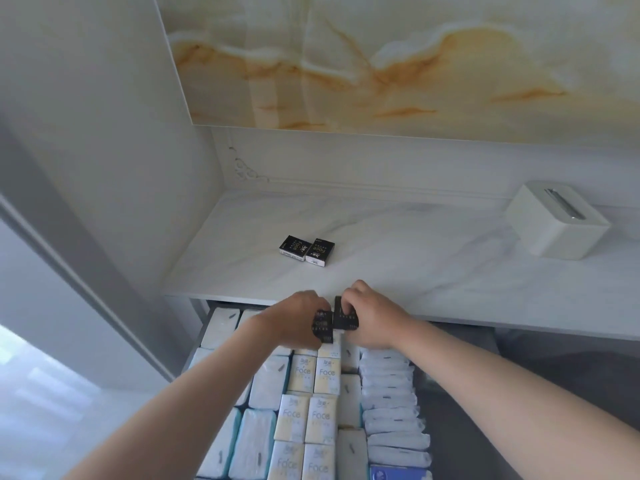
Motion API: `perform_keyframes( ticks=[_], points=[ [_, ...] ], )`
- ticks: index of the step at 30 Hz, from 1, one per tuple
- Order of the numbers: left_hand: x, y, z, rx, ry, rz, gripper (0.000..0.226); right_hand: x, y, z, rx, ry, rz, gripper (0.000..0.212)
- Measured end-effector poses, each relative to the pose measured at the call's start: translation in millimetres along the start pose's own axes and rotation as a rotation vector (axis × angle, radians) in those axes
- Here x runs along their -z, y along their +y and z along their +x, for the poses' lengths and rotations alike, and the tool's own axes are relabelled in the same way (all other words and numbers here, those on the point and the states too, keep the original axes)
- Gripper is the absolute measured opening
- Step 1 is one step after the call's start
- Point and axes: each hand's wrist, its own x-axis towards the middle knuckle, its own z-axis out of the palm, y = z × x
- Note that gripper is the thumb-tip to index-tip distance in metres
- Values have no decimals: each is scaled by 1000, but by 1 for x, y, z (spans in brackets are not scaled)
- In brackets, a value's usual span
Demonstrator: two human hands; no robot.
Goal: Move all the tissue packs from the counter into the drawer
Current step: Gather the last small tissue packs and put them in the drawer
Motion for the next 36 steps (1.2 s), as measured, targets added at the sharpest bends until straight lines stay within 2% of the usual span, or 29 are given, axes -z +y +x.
perform_keyframes(
  ticks=[4,7,8,11,14,17,21,29,31,33,36],
  points=[
    [-24,-5,-25,32,-114,64,38,-28,-16,-24,8,-124,-33,37],
    [-32,-11,-40,100,-191,18,69,-51,-29,-32,-70,-215,14,40],
    [-31,-11,-45,112,-230,25,71,-57,-32,-34,-103,-222,62,41],
    [-30,-10,-52,100,-244,69,46,-62,-37,-35,-181,-223,182,35],
    [-38,-14,-52,91,-148,28,30,-61,-34,-34,-221,-199,176,37],
    [-50,-17,-49,101,-69,4,41,-59,-28,-34,-269,-167,185,44],
    [-53,-21,-41,102,-30,108,47,-60,-27,-32,-263,-204,186,46],
    [-48,-27,-22,114,-187,40,50,-56,-32,-18,-175,-276,74,40],
    [-37,-28,-14,99,-206,52,49,-47,-33,-10,-147,-205,41,34],
    [-18,-30,-3,84,-143,22,39,-34,-33,4,-125,-29,49,26],
    [7,-42,18,125,139,-99,10,-16,-28,33,-84,157,32,27]
  ],
)
